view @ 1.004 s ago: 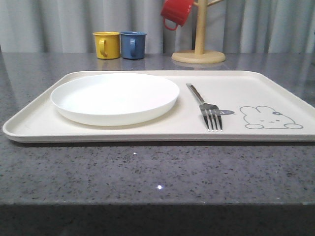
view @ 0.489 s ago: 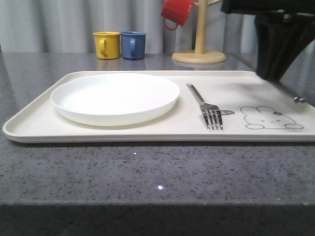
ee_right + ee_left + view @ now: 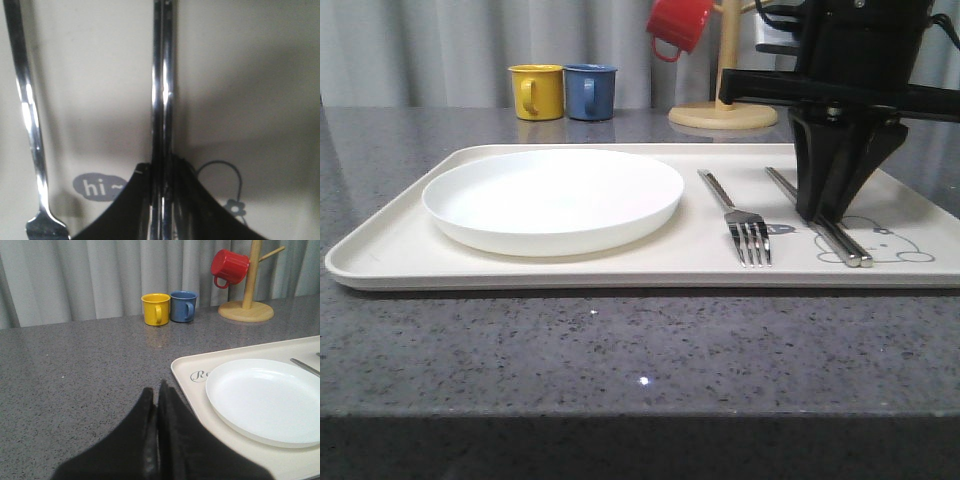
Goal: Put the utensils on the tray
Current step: 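Place the chopsticks on the tray beside the fork and release, then grasp the steel spoon by its handle with the right gripper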
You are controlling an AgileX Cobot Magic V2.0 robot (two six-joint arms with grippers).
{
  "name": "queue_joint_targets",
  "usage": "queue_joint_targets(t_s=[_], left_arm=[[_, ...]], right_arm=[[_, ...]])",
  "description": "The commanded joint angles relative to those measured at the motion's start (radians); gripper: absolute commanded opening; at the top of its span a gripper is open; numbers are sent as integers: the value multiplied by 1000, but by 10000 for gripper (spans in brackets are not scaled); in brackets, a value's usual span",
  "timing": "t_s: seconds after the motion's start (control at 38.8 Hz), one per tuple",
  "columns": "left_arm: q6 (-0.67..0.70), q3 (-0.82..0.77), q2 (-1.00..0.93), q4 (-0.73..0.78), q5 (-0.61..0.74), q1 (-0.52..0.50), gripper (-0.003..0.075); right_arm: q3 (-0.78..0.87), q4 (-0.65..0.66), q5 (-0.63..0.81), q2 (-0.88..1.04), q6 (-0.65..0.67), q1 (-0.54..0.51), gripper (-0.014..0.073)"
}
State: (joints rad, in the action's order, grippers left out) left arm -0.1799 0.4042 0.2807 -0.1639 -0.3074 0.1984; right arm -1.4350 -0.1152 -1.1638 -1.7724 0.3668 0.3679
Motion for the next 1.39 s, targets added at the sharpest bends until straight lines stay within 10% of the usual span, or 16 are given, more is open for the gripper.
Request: queue_joint_targets(t_s=[0.0,0.36,0.64,1.06,1.36], left_arm=[[9,27,7,-10,86,0,-18],[9,27,7,-10,86,0,-18],[9,27,7,-10,86,0,-18],[9,27,7,-10,86,0,-18],[9,27,7,-10,86,0,-18]], right_arm=[[-24,-18,33,31,1,-3,-75],[-84,27,-64,35,-16,-3,391],[-193,257,-175,109,-135,-56,393],[-170,251,-161,154,-309,-473,391],[-170,186,-145,32,-401,-569,391]])
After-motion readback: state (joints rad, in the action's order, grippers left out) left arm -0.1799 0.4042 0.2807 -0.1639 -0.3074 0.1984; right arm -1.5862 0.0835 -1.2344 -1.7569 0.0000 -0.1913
